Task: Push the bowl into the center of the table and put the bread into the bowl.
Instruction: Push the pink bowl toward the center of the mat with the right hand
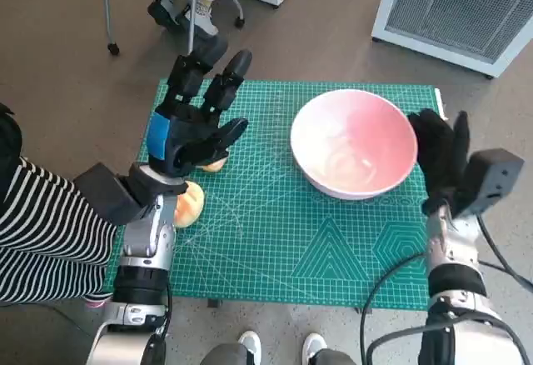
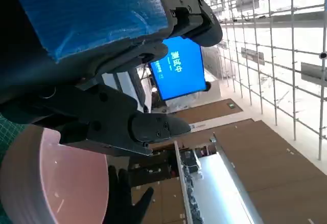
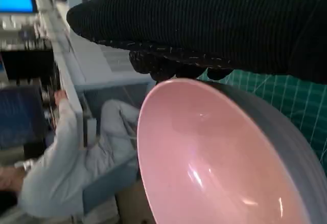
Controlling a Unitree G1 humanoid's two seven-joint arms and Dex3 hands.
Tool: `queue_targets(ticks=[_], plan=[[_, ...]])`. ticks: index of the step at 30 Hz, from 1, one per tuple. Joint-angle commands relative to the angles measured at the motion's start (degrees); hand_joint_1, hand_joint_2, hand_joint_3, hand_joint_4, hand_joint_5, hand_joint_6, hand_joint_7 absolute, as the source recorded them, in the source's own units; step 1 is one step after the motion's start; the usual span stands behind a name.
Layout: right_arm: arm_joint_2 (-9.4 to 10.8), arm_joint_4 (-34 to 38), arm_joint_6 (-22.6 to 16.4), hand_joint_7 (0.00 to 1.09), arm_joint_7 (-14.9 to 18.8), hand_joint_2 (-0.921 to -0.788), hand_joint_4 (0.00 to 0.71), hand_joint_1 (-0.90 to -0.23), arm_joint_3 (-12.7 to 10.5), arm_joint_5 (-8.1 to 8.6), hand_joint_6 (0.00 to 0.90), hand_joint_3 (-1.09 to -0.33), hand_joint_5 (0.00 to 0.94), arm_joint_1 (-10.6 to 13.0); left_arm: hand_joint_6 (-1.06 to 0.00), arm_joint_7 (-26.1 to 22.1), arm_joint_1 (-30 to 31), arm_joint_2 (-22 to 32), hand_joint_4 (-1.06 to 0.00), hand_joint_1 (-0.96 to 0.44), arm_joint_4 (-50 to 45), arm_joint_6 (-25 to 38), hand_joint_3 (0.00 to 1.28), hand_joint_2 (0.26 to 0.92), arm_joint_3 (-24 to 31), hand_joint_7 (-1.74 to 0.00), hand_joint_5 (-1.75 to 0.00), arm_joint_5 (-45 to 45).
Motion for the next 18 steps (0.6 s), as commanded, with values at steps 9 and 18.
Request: queue_targets(ticks=[9,18], plan=[[3.5,-0.4,-1.3,0.17,1.7,-0.921,0.156,-0.601,1.7,-1.44,0.143,-0.900,0.001,0.1,-0.03,0.1,0.5,0.4,-0.27,-0.22,0.5,-1.5,0.24,0.921,0.3,-0.65,-0.04,0.6],[5.8,-0.6,-2.0,0.16,2.2,-0.921,0.157,-0.605,2.4,-1.81,0.137,-0.913,0.003,0.1,-0.03,0.3,0.7,0.1,-0.27,-0.22,0.3,-1.4,0.25,0.921,0.2,-0.65,-0.04,0.6]])
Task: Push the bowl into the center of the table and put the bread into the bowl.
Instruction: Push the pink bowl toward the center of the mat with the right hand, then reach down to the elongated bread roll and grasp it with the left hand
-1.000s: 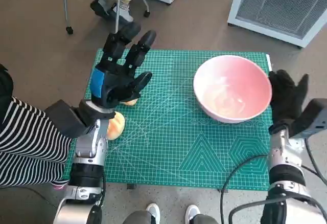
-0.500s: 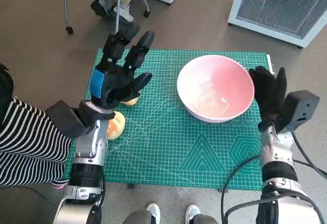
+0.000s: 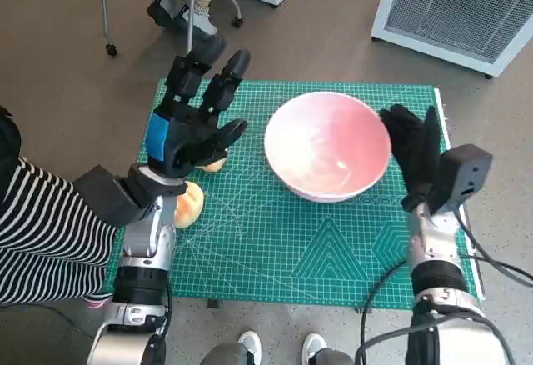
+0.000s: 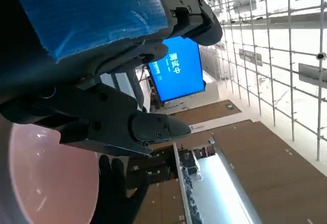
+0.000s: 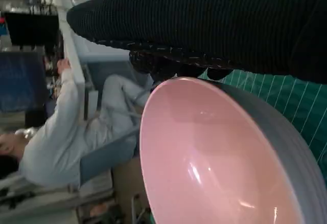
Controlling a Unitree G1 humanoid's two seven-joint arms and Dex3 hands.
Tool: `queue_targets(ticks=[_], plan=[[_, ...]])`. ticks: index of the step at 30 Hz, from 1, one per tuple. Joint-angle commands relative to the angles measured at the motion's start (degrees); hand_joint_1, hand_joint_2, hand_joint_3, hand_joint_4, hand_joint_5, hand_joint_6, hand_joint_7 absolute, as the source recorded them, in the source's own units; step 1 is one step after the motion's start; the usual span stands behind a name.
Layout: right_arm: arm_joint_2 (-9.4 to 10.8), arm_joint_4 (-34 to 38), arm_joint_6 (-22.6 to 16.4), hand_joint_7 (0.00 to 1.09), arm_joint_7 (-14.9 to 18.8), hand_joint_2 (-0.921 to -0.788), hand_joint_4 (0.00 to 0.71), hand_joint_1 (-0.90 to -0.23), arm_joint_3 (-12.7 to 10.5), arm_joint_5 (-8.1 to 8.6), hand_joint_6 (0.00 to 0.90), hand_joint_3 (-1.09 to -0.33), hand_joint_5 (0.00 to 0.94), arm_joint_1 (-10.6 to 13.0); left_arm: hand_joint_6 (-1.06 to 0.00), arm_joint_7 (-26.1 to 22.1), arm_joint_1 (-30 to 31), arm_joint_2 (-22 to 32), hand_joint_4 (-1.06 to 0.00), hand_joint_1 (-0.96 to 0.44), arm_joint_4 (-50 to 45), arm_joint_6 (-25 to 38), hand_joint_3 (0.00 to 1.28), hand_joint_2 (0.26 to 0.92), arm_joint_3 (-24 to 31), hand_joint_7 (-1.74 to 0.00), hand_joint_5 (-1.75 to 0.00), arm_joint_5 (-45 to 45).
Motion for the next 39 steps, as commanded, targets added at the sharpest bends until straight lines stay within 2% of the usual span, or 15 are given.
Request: queue_targets(ticks=[1,7,15,19,24,28,33,39], plan=[[1.6,0.2,0.3,0.16,0.6,-0.921,0.159,-0.604,0.6,-0.46,0.137,-0.913,0.004,0.4,-0.04,0.3,0.6,0.1,-0.27,-0.22,-0.1,-0.6,0.25,0.921,0.0,-0.65,-0.04,0.6],[2.4,0.1,0.7,0.15,1.2,-0.921,0.162,-0.601,1.3,-0.65,0.139,-0.914,0.004,0.3,-0.04,0.4,0.6,-0.1,-0.27,-0.22,-0.1,-0.5,0.25,0.921,0.0,-0.64,-0.04,0.5],[2.1,-0.7,0.6,0.14,2.3,-0.921,0.159,-0.613,2.1,-0.85,0.142,-0.901,0.001,0.4,-0.04,0.6,0.8,-0.3,-0.27,-0.22,-0.2,-0.6,0.25,0.921,-0.2,-0.64,-0.03,0.7],[0.7,-2.1,-0.3,0.14,1.7,-0.921,0.154,-0.622,3.0,-1.71,0.139,-0.893,0.000,0.4,-0.04,0.6,0.8,-0.3,-0.27,-0.22,0.0,-0.7,0.25,0.921,-0.2,-0.64,-0.03,0.7],[-1.0,-5.9,-4.1,0.13,-0.6,-0.921,0.153,-0.626,3.6,-2.97,0.138,-0.892,0.001,1.5,-0.04,0.7,0.9,-0.2,-0.27,-0.22,-0.5,-0.5,0.25,0.921,-0.1,-0.64,-0.03,0.6],[-1.5,-10.3,-8.0,0.14,-1.0,-0.921,0.158,-0.660,2.4,-1.93,0.152,-0.871,0.003,2.4,-0.04,0.8,0.9,-0.2,-0.27,-0.22,-0.8,-0.4,0.25,0.921,-0.1,-0.64,-0.03,0.6],[-0.5,-17.9,-11.7,0.15,0.8,-0.921,0.162,-0.654,1.6,0.47,0.168,-0.853,0.004,4.4,-0.03,0.9,0.6,-0.3,-0.27,-0.21,-0.7,-0.4,0.25,0.921,-0.1,-0.64,-0.02,0.6],[1.6,-30.0,-11.5,0.15,3.8,-0.921,0.167,-0.659,2.8,4.01,0.174,-0.823,0.005,8.4,-0.02,1.0,-0.1,-0.6,-0.26,-0.23,-1.0,-0.2,0.25,0.921,-0.3,-0.63,-0.02,0.4]])
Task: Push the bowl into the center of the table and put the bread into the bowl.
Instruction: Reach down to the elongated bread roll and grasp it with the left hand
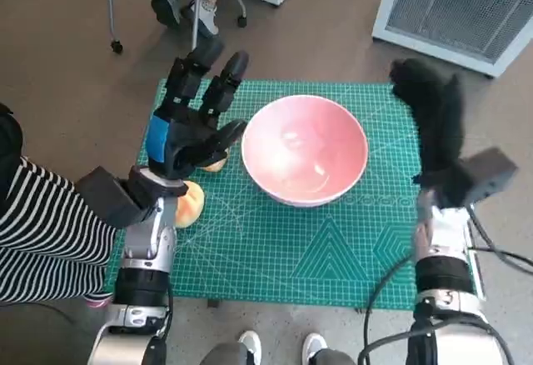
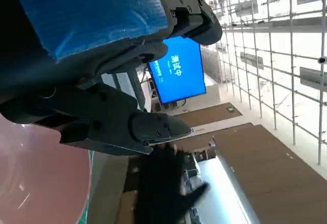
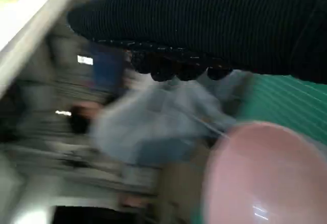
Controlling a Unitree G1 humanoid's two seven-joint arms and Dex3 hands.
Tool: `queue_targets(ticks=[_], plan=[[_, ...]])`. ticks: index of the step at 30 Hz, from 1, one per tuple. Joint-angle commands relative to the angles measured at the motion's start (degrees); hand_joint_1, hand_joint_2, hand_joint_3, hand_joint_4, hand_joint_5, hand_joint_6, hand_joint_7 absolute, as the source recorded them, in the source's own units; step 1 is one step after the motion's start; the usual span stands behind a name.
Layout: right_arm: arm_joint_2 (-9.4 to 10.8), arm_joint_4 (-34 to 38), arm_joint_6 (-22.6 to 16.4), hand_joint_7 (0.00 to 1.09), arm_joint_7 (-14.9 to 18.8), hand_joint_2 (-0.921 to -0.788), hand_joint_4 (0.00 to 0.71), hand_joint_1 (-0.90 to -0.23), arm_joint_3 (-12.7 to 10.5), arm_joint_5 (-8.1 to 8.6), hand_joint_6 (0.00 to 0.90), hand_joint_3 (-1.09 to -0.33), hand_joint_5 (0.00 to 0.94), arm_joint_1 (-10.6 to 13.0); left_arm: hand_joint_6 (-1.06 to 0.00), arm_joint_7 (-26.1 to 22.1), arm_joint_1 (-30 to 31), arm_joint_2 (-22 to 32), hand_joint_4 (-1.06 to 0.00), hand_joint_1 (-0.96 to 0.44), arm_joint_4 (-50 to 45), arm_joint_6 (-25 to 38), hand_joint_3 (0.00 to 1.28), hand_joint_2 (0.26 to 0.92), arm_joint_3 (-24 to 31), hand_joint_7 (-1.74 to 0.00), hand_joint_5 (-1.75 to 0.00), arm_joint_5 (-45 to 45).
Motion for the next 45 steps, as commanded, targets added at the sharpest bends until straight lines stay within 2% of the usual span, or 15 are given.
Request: queue_targets(ticks=[1,9,16,21,24,30,33,39,45], plan=[[2.2,-9.2,1.2,0.16,2.4,-0.921,0.168,-0.668,1.2,3.08,0.177,-0.805,0.006,5.1,-0.01,0.3,-0.6,-0.4,-0.26,-0.24,-0.9,-0.1,0.25,0.921,-0.3,-0.63,-0.02,0.3],[3.9,-23.2,5.5,0.18,4.4,-0.921,0.176,-0.713,4.2,5.69,0.204,-0.721,0.007,10.4,0.00,0.0,-1.6,-0.6,-0.26,-0.27,-1.8,0.2,0.25,0.921,-0.7,-0.63,-0.01,-0.2],[3.8,-29.7,7.5,0.19,5.2,-0.921,0.177,-0.712,6.7,4.88,0.211,-0.706,0.005,12.9,0.00,-2.1,-3.7,1.7,-0.25,-0.29,0.3,-2.0,0.24,0.919,-0.2,-0.63,-0.01,0.3],[2.6,-31.1,7.8,0.19,5.6,-0.921,0.175,-0.707,7.3,4.18,0.206,-0.707,0.004,13.6,0.00,-4.9,-7.6,9.2,-0.23,-0.31,5.2,-5.7,0.20,0.896,-0.1,-0.64,0.00,5.0],[2.3,-31.9,8.2,0.20,5.6,-0.921,0.176,-0.706,7.3,4.26,0.204,-0.706,0.004,13.9,-0.01,-6.3,-9.3,13.5,-0.21,-0.30,6.5,-5.3,0.14,0.879,-0.6,-0.64,0.00,7.8],[2.3,-34.4,9.3,0.20,4.8,-0.921,0.177,-0.704,7.6,4.56,0.202,-0.704,0.004,14.9,-0.08,-9.4,-11.7,20.5,-0.18,-0.18,6.9,0.2,0.05,0.829,-2.5,-0.51,0.00,11.6],[2.4,-35.5,9.7,0.21,4.4,-0.921,0.178,-0.702,7.5,4.53,0.203,-0.702,0.004,15.3,-0.14,-10.4,-13.1,23.1,-0.15,-0.03,7.9,2.1,0.02,0.805,-3.7,-0.37,0.00,13.8],[2.6,-35.3,9.2,0.22,3.9,-0.921,0.178,-0.686,7.3,4.11,0.202,-0.704,0.003,15.4,-0.24,-5.7,-14.9,27.5,-0.15,0.22,9.4,0.1,0.01,0.801,-7.9,-0.15,0.00,24.7],[2.7,-34.2,8.8,0.22,3.6,-0.921,0.178,-0.678,7.0,4.37,0.200,-0.709,0.003,15.3,-0.28,-1.9,-17.0,29.9,-0.16,0.28,11.6,0.1,0.01,0.802,-11.8,-0.07,0.00,33.1]])
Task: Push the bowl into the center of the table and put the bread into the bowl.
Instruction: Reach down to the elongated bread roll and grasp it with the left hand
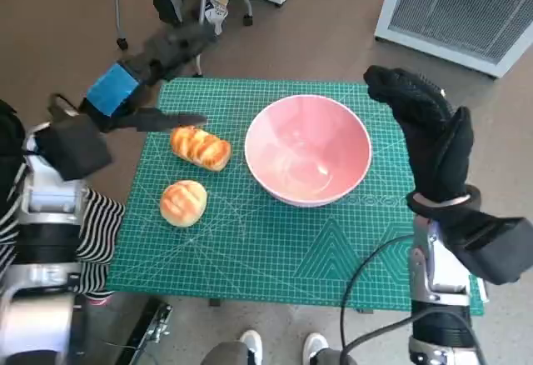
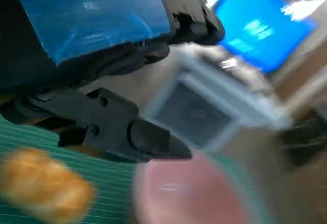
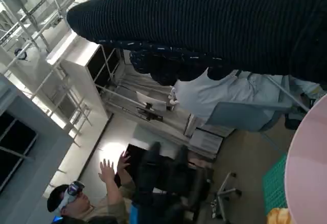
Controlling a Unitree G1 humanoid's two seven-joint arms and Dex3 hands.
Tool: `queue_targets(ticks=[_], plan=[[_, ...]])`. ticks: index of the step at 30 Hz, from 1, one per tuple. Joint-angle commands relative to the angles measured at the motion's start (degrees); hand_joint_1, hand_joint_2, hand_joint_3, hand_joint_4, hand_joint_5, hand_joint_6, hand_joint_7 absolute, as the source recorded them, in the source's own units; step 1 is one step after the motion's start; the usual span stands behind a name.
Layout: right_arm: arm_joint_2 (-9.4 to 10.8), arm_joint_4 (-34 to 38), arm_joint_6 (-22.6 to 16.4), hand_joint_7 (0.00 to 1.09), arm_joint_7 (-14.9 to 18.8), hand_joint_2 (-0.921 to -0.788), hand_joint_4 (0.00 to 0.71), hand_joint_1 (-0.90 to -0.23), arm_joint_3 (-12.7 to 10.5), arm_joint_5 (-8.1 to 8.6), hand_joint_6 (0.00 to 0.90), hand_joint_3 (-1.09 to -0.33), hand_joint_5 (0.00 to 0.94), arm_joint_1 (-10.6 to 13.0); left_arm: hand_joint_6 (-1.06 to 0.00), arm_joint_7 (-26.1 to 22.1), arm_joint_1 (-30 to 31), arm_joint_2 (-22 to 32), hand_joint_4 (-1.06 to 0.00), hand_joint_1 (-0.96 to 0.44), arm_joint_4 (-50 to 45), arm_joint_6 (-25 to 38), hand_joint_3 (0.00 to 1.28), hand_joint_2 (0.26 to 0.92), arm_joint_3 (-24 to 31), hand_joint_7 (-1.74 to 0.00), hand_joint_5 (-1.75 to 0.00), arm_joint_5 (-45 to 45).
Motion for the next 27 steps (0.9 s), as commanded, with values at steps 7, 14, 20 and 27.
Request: queue_targets(ticks=[7,14,20,27], plan=[[0.4,1.7,-0.5,0.23,-0.8,-0.921,0.179,-0.670,-0.3,-1.02,0.197,-0.711,0.002,1.4,-0.29,1.6,-5.4,1.7,-0.15,0.22,5.3,2.6,0.00,0.802,-6.1,-0.04,0.00,9.3],[0.3,1.6,0.0,0.24,-0.9,-0.921,0.184,-0.668,-0.5,-0.67,0.199,-0.712,0.004,1.5,-0.29,0.0,-8.8,0.3,-0.14,0.15,10.7,4.5,0.00,0.799,-9.5,-0.02,0.00,11.5],[0.2,1.6,0.3,0.25,-0.9,-0.921,0.189,-0.667,-0.7,-0.26,0.208,-0.713,0.006,1.7,-0.30,1.4,-11.0,-0.8,-0.14,0.13,15.2,4.4,0.00,0.797,-12.6,-0.02,0.00,14.2],[0.0,1.0,0.5,0.26,-0.9,-0.921,0.191,-0.667,-0.9,-0.24,0.208,-0.712,0.006,2.2,-0.32,4.2,-13.5,-2.1,-0.15,0.12,20.9,4.2,0.00,0.789,-16.4,-0.02,0.00,18.5]])
